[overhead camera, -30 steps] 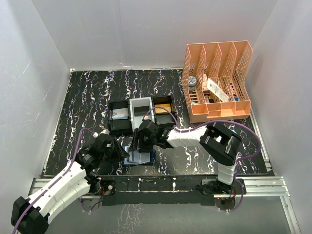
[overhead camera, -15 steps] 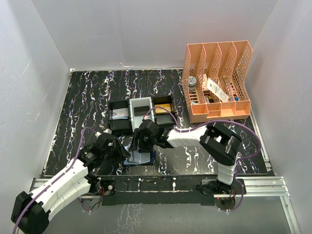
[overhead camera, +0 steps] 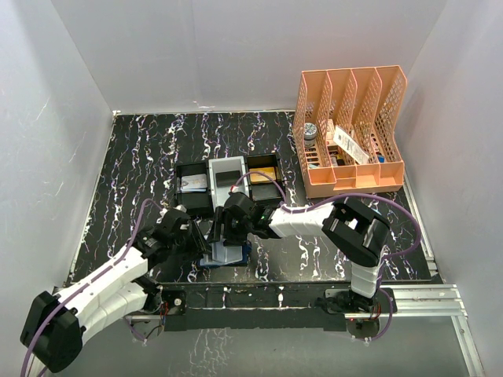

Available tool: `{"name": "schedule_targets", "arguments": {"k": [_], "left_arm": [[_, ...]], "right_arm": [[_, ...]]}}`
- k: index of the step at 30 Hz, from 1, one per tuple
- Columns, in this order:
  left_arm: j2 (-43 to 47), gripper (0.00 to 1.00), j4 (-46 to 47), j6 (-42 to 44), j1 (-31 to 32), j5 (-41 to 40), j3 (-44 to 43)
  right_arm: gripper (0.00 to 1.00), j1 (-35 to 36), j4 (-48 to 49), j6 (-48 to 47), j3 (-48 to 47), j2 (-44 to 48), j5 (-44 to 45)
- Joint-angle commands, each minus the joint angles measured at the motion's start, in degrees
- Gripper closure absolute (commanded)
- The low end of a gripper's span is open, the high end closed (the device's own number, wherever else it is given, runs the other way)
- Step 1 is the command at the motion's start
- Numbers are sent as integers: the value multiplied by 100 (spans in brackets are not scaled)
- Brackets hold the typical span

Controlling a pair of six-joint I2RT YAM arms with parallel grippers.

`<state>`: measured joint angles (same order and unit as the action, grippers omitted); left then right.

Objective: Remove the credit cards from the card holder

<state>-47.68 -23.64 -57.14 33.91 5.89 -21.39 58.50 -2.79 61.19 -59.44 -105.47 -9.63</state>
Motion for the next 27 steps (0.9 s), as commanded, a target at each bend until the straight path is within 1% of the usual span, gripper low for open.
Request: {"name": "schedule_targets", "arguments": {"k": [1, 10, 16, 20, 23, 27], "left_arm": [[-89, 57, -140, 287, -16, 69, -320], [-193, 55, -28, 387, -16, 297, -339], [-245, 54, 8, 420, -10, 304, -446], [-310, 54, 41, 533, -14, 401, -529], [-382, 54, 236, 617, -10, 675, -559], [-530, 53, 682, 719, -16, 1239, -550]], "right_arm": [[36, 30, -221, -97, 55, 131, 14], [33, 30, -432, -113, -1, 298, 231], [36, 28, -826, -204, -173, 347, 491], [40, 30, -943, -182, -132, 507, 661], [41, 30, -1082, -178, -151, 533, 756], [39, 28, -1129, -179, -116, 738, 788]]}}
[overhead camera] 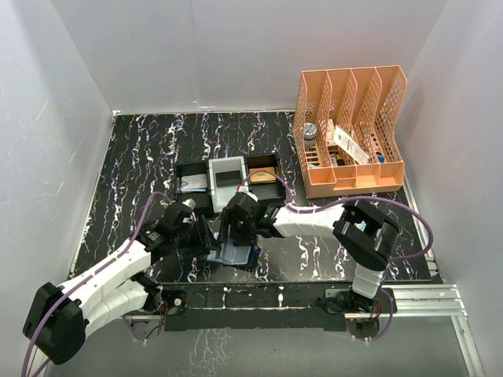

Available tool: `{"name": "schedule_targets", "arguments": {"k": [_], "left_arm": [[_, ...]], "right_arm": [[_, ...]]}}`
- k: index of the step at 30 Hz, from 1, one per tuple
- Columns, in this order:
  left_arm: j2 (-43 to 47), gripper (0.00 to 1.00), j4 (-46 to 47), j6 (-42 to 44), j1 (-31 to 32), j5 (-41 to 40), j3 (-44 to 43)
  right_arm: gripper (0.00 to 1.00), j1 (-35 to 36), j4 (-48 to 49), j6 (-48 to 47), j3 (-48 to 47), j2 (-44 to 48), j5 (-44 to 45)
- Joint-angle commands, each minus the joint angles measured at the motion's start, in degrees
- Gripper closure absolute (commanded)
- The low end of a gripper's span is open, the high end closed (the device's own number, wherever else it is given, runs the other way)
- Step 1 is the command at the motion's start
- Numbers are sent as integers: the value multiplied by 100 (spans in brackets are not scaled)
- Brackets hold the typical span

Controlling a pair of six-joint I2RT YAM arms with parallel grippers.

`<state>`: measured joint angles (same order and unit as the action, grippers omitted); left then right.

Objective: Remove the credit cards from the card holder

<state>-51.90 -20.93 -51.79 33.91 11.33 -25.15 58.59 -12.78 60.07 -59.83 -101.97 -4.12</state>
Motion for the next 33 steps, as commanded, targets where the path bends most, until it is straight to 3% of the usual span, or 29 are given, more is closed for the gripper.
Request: {"name": "schedule_targets", "arguments": {"k": [1, 8, 14, 19, 28, 33], "left_arm": [[-184, 53, 486, 198, -16, 816, -186], [-587, 53, 1015, 325, -16, 1499, -226], [-947, 51, 1403, 317, -7, 1888, -172], [-1177, 51, 1532, 281, 45, 1972, -208], [-1174, 51, 1082, 557, 52, 1657, -362], [-1348, 51, 1055, 657, 47, 1621, -522]], "right_arm": [[38, 21, -117, -60, -51, 411, 221], [31, 21, 130, 37, 112, 568, 99], [32, 21, -498, 119, 82, 850, 641], [44, 14, -673, 276, 407, 1251, 926], [71, 12, -716, 441, 1048, 1513, 683], [73, 12, -579, 410, 1452, 1637, 600]]}}
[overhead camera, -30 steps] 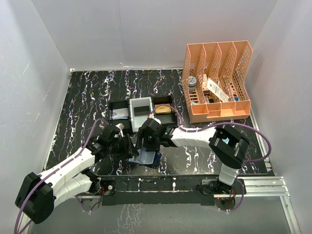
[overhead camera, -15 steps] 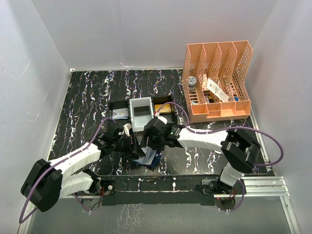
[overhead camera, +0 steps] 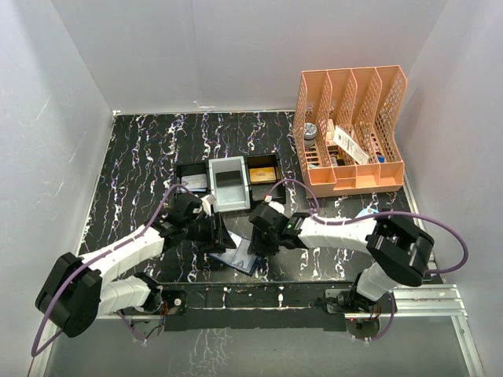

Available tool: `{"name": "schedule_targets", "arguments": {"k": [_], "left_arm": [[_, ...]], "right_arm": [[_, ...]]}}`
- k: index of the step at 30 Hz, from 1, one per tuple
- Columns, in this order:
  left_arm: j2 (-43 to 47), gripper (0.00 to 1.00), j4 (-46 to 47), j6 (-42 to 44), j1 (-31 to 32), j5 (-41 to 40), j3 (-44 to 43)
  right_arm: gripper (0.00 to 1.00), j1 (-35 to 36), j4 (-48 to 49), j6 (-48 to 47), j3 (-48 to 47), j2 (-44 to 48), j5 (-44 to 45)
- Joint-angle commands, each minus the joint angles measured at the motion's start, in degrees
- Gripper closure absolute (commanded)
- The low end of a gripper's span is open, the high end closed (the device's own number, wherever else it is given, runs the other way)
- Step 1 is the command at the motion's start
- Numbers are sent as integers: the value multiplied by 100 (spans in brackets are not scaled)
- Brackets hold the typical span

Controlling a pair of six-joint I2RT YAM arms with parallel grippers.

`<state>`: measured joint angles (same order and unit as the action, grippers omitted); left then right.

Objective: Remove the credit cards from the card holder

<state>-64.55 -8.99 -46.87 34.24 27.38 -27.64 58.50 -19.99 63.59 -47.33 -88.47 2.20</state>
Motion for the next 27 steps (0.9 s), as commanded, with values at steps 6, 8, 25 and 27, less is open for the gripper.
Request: {"name": "schedule_targets", "arguments": {"k": [6, 8, 25, 27], "left_arm": [[-507, 51, 0, 377, 22, 297, -544], [-671, 51, -139, 548, 32, 345, -696], [-1115, 53, 232, 42, 200, 163, -622], [-1158, 54, 257, -32, 234, 115, -639]], "right_arm": [[77, 21, 422, -180, 552, 445, -73], [79, -12, 529, -287, 619, 505, -85], [80, -816, 487, -2210, -287, -287, -436], [78, -816, 373, -2180, -376, -154, -429]]}}
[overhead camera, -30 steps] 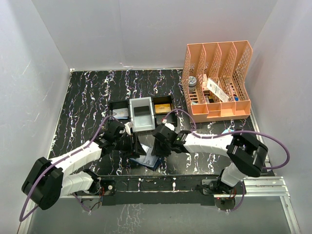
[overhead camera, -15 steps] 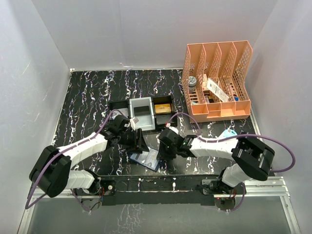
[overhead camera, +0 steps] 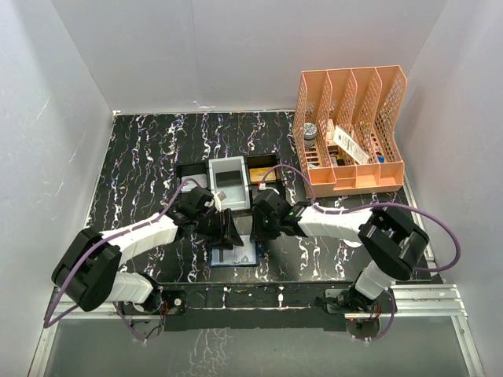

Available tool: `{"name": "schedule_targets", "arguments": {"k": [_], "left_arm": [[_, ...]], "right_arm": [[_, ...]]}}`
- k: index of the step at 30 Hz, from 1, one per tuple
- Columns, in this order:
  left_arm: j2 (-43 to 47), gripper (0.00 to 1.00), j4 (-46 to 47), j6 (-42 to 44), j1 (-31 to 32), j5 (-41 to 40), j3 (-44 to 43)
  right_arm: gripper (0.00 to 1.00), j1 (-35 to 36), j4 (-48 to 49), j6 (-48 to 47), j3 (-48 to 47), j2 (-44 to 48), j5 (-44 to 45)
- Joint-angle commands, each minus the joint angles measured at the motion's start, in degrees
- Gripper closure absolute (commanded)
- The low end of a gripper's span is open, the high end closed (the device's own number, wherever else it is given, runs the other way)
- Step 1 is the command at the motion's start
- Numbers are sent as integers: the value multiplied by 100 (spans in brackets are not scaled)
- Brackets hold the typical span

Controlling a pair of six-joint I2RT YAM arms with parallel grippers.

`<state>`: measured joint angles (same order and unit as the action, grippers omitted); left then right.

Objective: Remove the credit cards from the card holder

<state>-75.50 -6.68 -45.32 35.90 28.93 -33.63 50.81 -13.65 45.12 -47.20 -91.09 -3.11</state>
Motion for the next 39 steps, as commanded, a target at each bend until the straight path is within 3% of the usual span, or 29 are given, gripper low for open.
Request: {"name": "schedule_targets", "arguments": {"k": [1, 6, 16, 26, 34, 39], "left_arm": [[-58, 54, 15, -224, 86, -101, -52], [-32, 57, -189, -418, 93, -598, 6], [73, 58, -231, -504, 93, -803, 195], [32, 58, -328, -504, 93, -916, 252], [-63, 60, 244, -742, 97, -857, 740], [12, 60, 183, -608, 99, -818, 585]], "right_arm": [[78, -49, -273, -288, -402, 221, 101], [74, -45, -199, 190, -345, 640, -179], [83, 35, 1239, 1150, 376, 689, -1290], [86, 35, 360, 1200, 460, -101, -460], [86, 35, 710, 1438, 1051, -150, -378], [86, 35, 827, 1534, 1208, 26, -353]]}}
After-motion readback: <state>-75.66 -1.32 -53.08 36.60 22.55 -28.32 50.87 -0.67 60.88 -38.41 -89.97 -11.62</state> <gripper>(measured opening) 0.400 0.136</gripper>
